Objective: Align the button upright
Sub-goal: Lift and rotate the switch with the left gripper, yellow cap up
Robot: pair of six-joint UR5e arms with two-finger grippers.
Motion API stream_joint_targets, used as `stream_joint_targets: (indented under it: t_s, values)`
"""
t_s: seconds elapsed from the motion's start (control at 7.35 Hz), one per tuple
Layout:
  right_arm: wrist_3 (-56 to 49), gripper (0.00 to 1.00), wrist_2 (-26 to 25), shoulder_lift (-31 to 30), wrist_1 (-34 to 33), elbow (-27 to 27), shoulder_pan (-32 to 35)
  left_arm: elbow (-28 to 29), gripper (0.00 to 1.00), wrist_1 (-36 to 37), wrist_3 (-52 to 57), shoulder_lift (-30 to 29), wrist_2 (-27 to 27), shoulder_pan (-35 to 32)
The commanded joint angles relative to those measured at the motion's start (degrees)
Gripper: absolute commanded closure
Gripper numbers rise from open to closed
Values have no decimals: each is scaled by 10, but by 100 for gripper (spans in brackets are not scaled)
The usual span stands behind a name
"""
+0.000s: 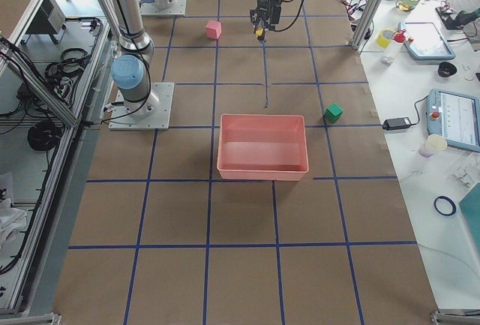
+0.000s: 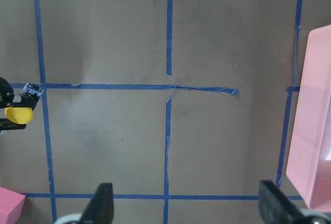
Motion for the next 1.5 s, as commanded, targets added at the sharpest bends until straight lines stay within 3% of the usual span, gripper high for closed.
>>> stream_joint_targets:
  t_s: [0.0,0.41,0.95,1.09,1.22,1.36]
  values:
    - [-1,0,1,-1,-1,7,-1,0,100,-2,-3,-11,-14,14]
    - [-1,0,1,-1,-1,7,-2,2,100,-2,-17,-24,-51,14]
    - [-1,0,1,-1,-1,7,-2,-4,98,-1,-9,-30,-48,16]
    - [-1,0,0,-1,-1,7,-2,-4,82,-1,-9,-30,-44,16]
    - [-1,0,0,-1,-1,7,-2,-3,33,5,-10,-29,-43,16]
    - [-1,0,0,-1,-1,7,-2,-1,0,5,-9,-25,-38,16]
